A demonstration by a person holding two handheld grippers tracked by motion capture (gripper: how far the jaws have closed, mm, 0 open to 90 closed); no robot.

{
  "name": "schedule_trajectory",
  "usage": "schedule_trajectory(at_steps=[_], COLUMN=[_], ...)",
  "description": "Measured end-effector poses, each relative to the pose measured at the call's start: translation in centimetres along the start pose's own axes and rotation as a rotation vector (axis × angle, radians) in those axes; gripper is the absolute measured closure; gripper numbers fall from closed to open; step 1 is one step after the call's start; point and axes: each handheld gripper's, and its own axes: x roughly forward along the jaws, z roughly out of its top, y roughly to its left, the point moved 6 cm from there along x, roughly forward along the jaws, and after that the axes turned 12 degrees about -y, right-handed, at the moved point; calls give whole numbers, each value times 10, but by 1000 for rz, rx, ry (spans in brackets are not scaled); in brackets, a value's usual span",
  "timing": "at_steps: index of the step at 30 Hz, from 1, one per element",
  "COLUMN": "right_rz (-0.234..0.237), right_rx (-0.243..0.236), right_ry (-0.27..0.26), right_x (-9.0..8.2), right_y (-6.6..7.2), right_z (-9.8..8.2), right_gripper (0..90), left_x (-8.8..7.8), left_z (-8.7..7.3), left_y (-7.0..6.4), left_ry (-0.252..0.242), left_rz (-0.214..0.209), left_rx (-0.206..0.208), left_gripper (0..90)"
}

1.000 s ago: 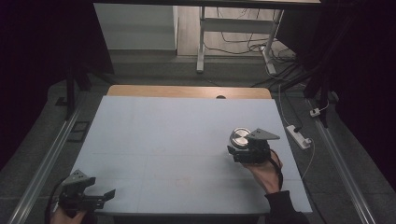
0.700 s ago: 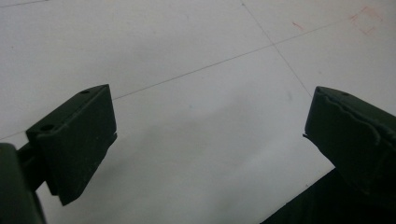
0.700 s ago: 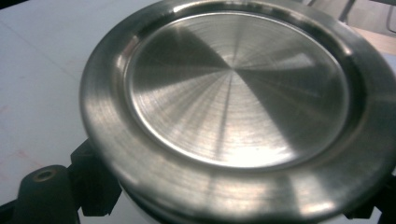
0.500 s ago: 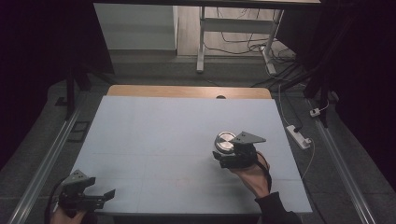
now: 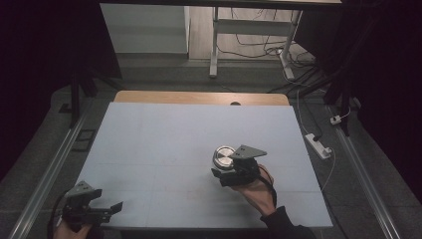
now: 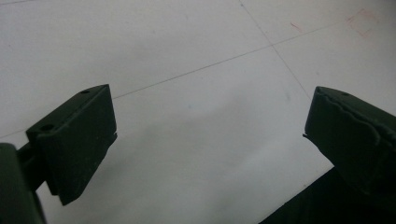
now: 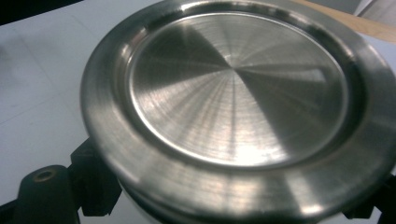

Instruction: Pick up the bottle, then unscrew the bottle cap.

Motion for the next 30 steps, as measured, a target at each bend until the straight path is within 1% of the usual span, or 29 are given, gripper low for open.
schedule_trajectory(at_steps=[2,3,4,12,13,15,20,22,25,30], right_rz=[14,28,28,84,101,105,152,167,179,184], right_rx=[-16,-24,-24,-35,-42,-45,-65,-82,-87,-80], right_ry=[5,10,10,13,15,15,16,18,21,22], right_x=[3,5,5,13,15,16,19,20,21,21], right_y=[6,12,12,32,38,40,53,58,62,61], right_z=[0,0,0,-1,-1,-1,-1,-2,-3,-4], right_gripper=[142,142,142,142,142,142,142,142,142,142], left_x=[0,0,0,1,1,1,1,1,0,0], left_z=[0,0,0,0,0,0,0,0,0,0], left_y=[0,0,0,0,-1,-1,-1,-1,-1,-2], left_ry=[1,1,1,7,7,8,10,10,5,-1], left_rz=[-2,-4,-5,-8,-9,-10,-11,-16,-30,-48], left_rx=[-1,-1,-1,8,7,7,10,9,5,-2], left_gripper=[29,29,29,28,28,28,29,28,26,11])
